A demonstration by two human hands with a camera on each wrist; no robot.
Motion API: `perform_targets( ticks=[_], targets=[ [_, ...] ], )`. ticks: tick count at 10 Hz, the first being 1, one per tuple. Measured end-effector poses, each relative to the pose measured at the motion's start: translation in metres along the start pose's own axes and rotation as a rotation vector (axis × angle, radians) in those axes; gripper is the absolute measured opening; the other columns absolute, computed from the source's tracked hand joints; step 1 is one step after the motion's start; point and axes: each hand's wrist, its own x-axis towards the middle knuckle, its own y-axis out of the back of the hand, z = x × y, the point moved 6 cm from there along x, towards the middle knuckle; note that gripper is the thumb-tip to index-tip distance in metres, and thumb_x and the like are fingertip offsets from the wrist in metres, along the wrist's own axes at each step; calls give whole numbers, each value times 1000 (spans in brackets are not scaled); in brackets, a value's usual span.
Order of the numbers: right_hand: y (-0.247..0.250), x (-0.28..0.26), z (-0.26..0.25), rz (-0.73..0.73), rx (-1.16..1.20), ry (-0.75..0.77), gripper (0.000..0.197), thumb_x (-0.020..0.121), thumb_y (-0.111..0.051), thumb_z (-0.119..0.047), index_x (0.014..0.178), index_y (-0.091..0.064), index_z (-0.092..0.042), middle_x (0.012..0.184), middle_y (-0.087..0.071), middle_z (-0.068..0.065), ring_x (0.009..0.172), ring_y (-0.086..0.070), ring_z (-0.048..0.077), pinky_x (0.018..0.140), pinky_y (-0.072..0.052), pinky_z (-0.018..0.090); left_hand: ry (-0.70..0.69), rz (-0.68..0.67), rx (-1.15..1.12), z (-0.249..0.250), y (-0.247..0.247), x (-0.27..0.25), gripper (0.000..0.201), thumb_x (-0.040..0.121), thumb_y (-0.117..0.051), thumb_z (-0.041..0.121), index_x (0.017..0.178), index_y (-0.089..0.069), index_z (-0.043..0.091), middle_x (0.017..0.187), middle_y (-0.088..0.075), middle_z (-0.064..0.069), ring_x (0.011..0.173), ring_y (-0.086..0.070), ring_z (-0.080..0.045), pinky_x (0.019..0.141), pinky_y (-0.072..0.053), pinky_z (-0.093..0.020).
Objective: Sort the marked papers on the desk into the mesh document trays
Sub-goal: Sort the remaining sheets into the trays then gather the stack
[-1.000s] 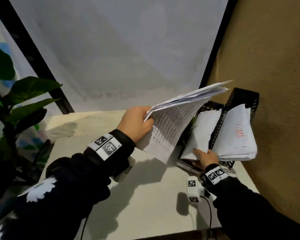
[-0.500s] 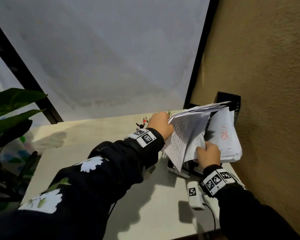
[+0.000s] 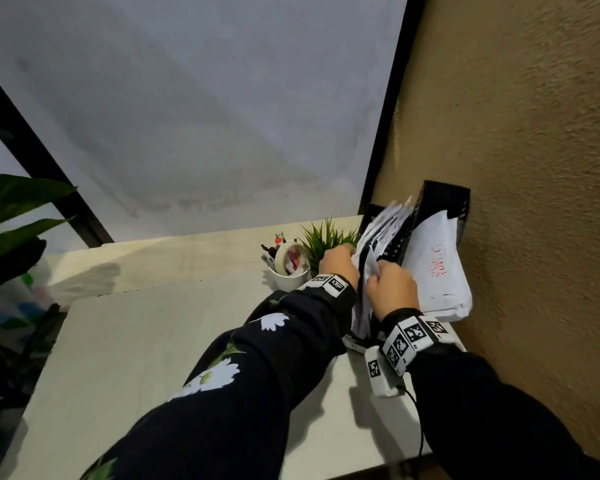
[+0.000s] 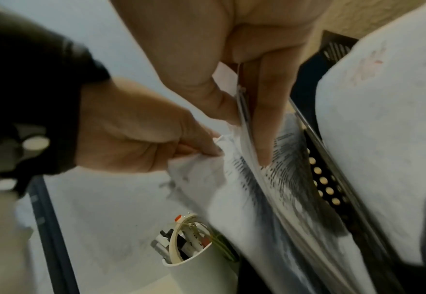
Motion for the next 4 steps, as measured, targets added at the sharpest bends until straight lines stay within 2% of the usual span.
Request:
perform_targets(
  ticks=[1,2,3,4],
  targets=[
    [-4,4,-8,-48,-93,53,25,92,-43,-16,101,-61,-2,101,-67,24,96,-61,39,73,-46,37,-51,-33,-50,5,0,7,31,91,-46,7,118,-61,10,119,-65,-17,111,-59,-34,96,-48,-36],
    [-23,0,-7,-181,-66,40,26,90,-45,-23,100,-62,-6,102,-67,22,100,-61,38,79,-48,39,-61,-97,2,-1,-1,3,32,96,-40,19,116,-62,5,118,-65,-19,111,-58,-35,94,-46,-37],
    [-30,-11,2,-243,66,-10,56,84,-50,-56,112,-64,-10,110,-69,14,106,-61,32,88,-50,37,-95,18,-58,-21,18,-11,37,96,-40,26,125,-55,8,127,-59,-13,117,-54,-28,101,-42,-35],
    [-29,-28,25,-271,120,-39,79,72,-40,-80,109,-67,-16,100,-71,6,93,-63,22,78,-49,33,-29,76,-157,-74,32,-38,31,93,-49,28,118,-58,13,116,-61,-3,106,-59,-18,92,-47,-28]
  ],
)
